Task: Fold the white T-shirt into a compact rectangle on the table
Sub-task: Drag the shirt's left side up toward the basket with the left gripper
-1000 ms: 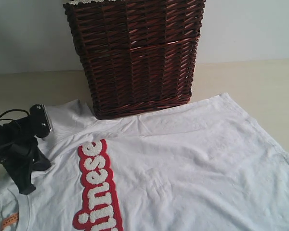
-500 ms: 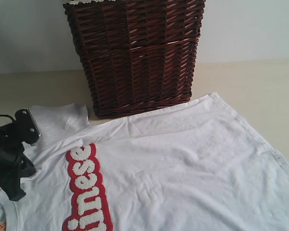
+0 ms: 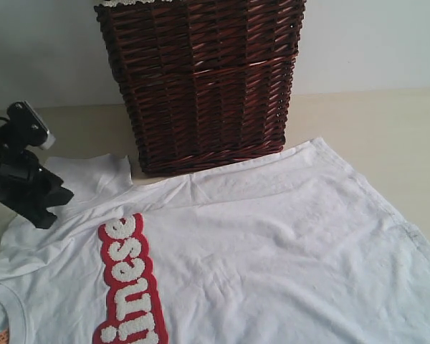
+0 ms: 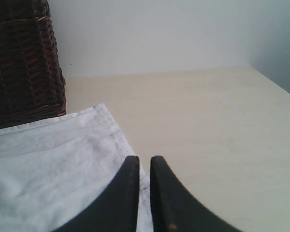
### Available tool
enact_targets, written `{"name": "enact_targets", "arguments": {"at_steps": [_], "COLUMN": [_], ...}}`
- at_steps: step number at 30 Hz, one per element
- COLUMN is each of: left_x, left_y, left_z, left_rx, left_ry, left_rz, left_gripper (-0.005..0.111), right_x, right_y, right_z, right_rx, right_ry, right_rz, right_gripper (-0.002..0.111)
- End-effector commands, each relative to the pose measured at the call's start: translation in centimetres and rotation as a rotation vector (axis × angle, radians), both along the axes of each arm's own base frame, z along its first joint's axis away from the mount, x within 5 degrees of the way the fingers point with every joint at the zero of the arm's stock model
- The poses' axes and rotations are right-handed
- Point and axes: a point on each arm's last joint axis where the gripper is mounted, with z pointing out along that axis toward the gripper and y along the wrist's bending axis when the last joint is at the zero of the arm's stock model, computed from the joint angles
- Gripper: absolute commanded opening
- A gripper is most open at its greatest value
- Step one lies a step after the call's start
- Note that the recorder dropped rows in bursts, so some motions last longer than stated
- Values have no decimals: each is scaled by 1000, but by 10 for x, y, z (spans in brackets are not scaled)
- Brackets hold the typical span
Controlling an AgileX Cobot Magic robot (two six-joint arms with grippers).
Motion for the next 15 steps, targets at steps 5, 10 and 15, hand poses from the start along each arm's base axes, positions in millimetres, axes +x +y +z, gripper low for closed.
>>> {"name": "enact_targets", "arguments": {"at_steps": [5, 10, 15], "left_x": [50, 69, 90], "left_y": [0, 3, 9], "left_z": [-52, -72, -80], "left_rx": [-21, 15, 76], "left_ry": [51, 54, 12], "left_rz": [54, 81, 135], "left_gripper": [35, 16, 0], "right_x": [0, 0, 0], "right_y": [-1, -1, -1], "right_z": [0, 0, 0], "right_rx": [-11, -11, -11], "right_ry": [-14, -14, -14], "right_rz": [-6, -6, -6], "right_gripper": [11, 11, 11]}}
